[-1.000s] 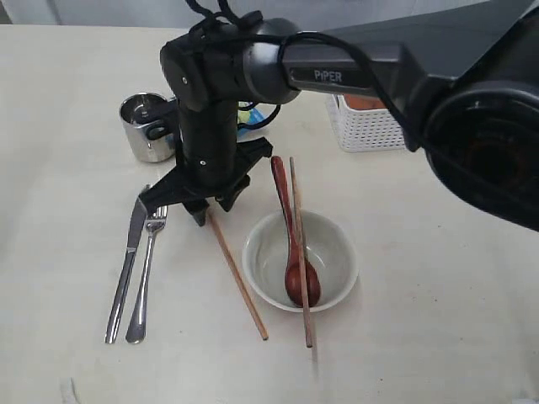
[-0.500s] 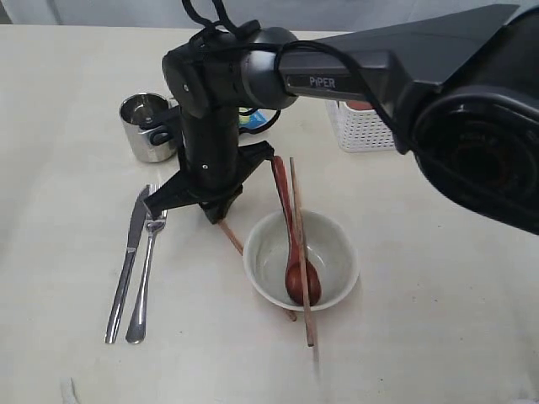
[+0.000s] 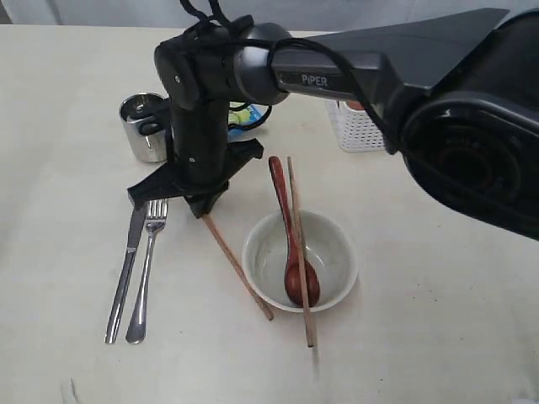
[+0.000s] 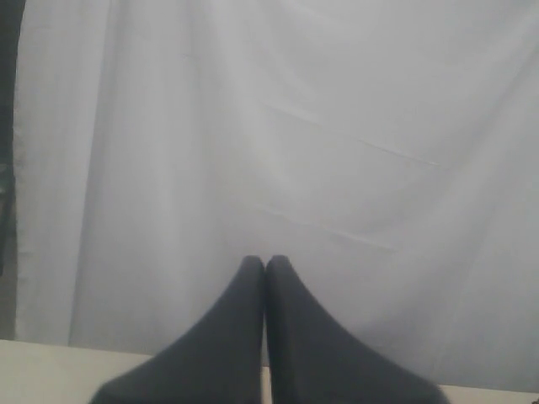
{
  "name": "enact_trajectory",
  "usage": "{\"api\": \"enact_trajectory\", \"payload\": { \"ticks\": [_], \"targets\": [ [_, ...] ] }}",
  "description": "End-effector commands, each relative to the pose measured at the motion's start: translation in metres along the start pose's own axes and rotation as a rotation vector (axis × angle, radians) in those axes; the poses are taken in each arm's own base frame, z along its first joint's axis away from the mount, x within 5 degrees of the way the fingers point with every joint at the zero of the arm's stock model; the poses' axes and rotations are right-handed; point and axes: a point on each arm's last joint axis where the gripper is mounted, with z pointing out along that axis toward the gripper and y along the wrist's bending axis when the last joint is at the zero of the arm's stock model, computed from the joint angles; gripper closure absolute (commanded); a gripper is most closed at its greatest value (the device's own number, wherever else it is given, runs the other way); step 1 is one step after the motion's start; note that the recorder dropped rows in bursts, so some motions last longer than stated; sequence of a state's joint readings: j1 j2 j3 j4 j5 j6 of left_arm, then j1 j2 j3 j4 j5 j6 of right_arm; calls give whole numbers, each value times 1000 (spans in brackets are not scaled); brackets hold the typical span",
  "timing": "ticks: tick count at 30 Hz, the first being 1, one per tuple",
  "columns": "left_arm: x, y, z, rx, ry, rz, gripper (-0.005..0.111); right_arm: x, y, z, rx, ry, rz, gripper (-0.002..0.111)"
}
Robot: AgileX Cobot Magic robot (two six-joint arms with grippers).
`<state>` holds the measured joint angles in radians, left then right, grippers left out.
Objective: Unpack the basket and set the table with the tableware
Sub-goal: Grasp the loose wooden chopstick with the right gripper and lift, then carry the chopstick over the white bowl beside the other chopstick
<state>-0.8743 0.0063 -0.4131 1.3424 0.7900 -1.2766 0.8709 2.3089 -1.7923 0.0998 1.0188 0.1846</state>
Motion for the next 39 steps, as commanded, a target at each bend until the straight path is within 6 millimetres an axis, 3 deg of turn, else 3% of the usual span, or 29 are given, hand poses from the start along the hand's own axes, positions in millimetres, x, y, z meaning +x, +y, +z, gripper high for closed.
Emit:
{"api": "enact_trajectory", "payload": {
  "ticks": [1,9,16,22,26,30,34,39],
  "targets": [
    [1,0,0,8,-4,4,107,-9,8,-18,-36,-24,11,109],
    [2,0,0,7,8,-6,107,-18,15,-55,-54,-60,15,109],
    [3,0,0,11,21,0,107,-17,18,-115,-82,-145,8,109],
    [3,2,0,-7,28,-1,107,-6,-16,-176,-59,-266,55,109],
    [4,3,0,-16,33,-3,107,12,-52,-198,-52,-276,163,109],
    [4,3,0,-16,33,-3,107,46,-78,-204,-31,-228,237,109],
    [4,3,0,-16,33,-6,107,83,-97,-183,-19,-110,333,109],
    [4,3,0,-16,33,-9,107,103,-99,-139,-115,-48,414,109]
  ]
}}
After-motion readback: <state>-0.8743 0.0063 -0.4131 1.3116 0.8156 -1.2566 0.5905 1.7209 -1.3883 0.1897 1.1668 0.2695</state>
